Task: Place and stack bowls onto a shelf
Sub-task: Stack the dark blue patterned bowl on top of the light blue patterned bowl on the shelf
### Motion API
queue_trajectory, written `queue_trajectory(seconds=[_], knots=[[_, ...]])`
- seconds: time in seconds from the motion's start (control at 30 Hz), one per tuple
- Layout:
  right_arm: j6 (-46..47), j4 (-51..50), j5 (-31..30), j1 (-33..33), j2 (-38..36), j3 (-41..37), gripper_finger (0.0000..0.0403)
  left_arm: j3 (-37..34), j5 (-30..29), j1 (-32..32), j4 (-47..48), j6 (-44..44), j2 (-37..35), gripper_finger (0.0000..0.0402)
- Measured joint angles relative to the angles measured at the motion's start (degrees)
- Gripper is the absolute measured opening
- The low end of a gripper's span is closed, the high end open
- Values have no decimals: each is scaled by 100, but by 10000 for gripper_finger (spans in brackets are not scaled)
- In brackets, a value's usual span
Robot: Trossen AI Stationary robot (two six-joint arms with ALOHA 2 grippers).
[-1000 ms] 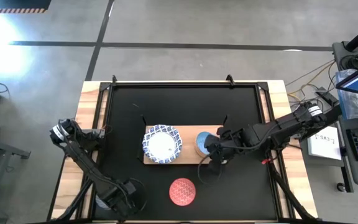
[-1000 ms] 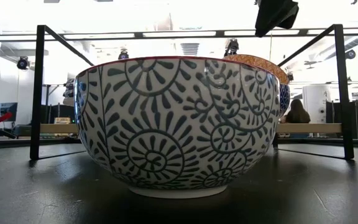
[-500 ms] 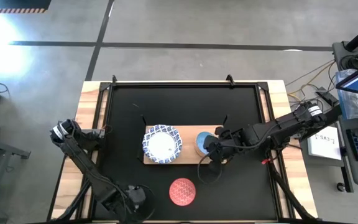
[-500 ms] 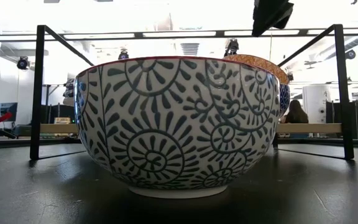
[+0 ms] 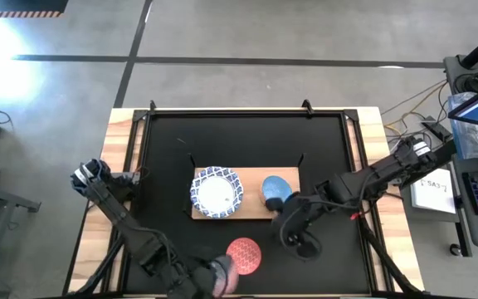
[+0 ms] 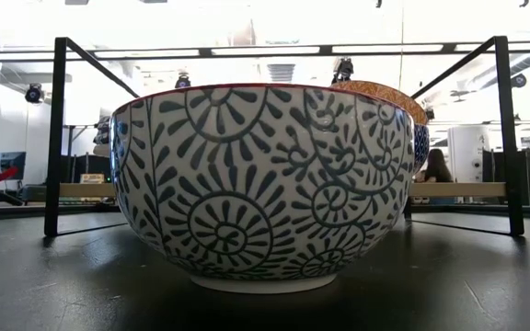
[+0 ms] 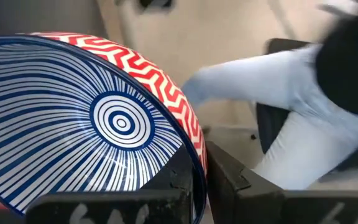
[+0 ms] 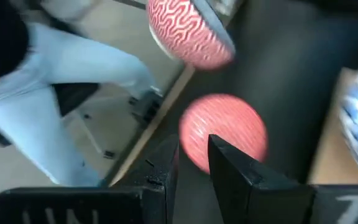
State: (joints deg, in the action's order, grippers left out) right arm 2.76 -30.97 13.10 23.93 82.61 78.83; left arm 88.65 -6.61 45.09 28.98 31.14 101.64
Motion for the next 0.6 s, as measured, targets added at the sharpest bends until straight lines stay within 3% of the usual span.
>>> queue_trajectory(seconds=[0.2, 0.37, 0.6], knots=[[-557, 439, 671, 230, 0, 0, 77, 206, 990, -317, -983, -2301, 117, 5], [-636, 912, 704, 335, 0, 0, 77, 224, 1605, -607, -1039, -3143, 137, 5], [-853, 1184, 677, 355, 0, 0, 77, 224, 1832, -923, -1083, -4229, 137, 5]])
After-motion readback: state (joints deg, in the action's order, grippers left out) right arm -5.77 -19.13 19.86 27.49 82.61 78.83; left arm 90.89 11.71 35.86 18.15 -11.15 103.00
